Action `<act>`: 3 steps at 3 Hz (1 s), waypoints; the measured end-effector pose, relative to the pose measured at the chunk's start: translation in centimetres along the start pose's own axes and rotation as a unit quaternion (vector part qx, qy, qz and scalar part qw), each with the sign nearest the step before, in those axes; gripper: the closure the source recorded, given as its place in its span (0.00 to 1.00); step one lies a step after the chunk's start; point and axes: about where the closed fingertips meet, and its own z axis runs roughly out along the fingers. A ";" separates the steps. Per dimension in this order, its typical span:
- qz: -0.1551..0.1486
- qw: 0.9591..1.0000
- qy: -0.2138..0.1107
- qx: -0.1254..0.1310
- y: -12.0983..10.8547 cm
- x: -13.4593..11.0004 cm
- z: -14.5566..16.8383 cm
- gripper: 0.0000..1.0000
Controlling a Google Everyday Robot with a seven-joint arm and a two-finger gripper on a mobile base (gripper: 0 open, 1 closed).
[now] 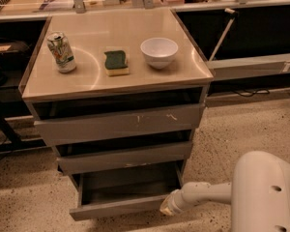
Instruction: Close bottom drawer
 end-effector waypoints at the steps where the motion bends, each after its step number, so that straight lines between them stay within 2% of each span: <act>1: -0.009 1.000 0.002 -0.006 -0.5 -0.7 0.7 1.00; 3: -0.009 1.000 0.002 -0.006 -0.5 -0.7 0.7 0.58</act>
Offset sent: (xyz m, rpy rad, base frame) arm 0.0069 0.0065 -0.0027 0.0001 0.0027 0.0191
